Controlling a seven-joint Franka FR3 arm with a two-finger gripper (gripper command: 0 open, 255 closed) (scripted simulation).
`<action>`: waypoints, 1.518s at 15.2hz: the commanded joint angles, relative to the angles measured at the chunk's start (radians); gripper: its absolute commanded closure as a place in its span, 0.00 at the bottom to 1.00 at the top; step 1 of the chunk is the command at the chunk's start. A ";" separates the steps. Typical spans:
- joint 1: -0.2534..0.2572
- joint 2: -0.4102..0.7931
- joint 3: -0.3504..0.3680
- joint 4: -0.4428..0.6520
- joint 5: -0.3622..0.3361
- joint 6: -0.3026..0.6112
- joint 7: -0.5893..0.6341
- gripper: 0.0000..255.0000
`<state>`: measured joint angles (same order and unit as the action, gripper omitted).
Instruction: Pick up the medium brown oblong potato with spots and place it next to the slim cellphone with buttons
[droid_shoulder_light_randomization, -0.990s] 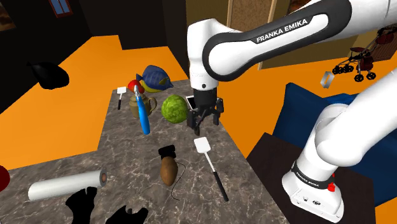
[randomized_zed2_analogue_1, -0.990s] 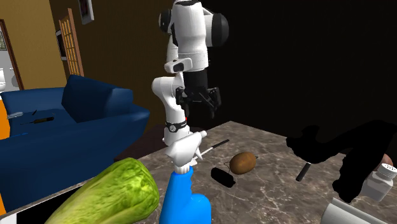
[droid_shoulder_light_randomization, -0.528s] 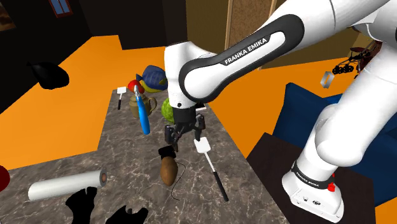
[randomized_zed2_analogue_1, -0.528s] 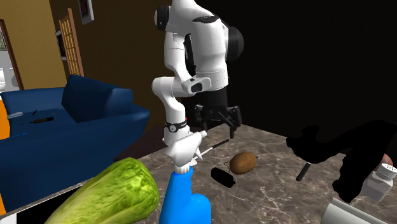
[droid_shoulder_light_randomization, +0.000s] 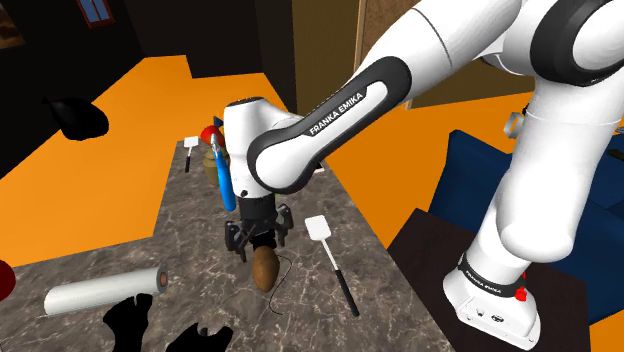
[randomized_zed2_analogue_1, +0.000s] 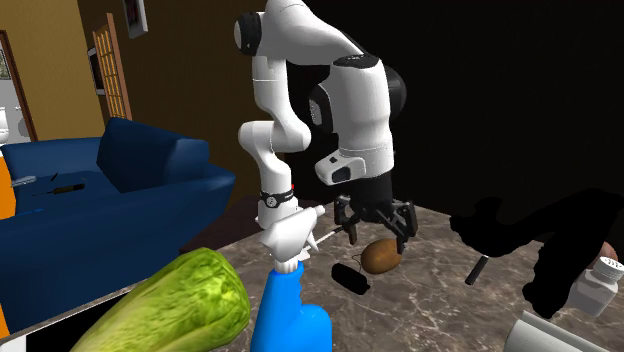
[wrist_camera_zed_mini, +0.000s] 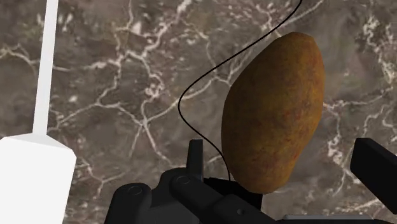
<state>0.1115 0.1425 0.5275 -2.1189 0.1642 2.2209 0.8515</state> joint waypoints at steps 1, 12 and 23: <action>0.006 0.024 0.000 -0.004 -0.010 0.028 0.011 0.00; 0.019 0.063 -0.002 -0.025 -0.028 0.087 0.024 0.00; 0.021 0.068 -0.002 -0.019 -0.031 0.085 0.029 1.00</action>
<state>0.1311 0.2068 0.5249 -2.1362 0.1331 2.3061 0.8795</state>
